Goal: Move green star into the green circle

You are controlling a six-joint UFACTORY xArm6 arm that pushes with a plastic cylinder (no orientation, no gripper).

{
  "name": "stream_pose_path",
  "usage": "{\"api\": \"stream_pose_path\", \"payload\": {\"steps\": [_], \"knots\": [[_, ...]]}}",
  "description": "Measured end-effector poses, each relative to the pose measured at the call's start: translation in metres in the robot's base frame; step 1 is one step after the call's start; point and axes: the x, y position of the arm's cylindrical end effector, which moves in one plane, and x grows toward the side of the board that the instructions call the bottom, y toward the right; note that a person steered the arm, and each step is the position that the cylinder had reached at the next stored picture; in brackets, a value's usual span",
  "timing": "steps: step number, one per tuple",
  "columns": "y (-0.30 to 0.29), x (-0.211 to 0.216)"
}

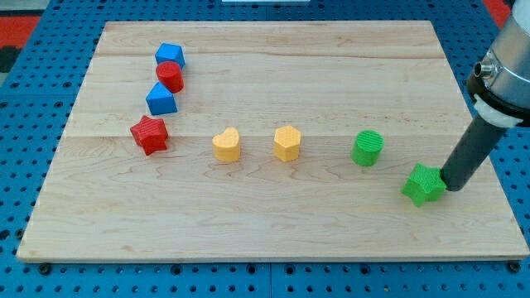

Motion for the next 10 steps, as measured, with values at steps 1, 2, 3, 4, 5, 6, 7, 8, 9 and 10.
{"api": "stream_pose_path", "payload": {"steps": [1, 2, 3, 4, 5, 6, 7, 8, 9, 10], "knots": [[-0.003, 0.000], [-0.047, 0.008], [-0.014, 0.035], [-0.042, 0.060], [-0.058, 0.042], [-0.084, 0.007], [-0.086, 0.007], [-0.090, -0.051], [-0.093, -0.111], [-0.062, -0.074]]}}
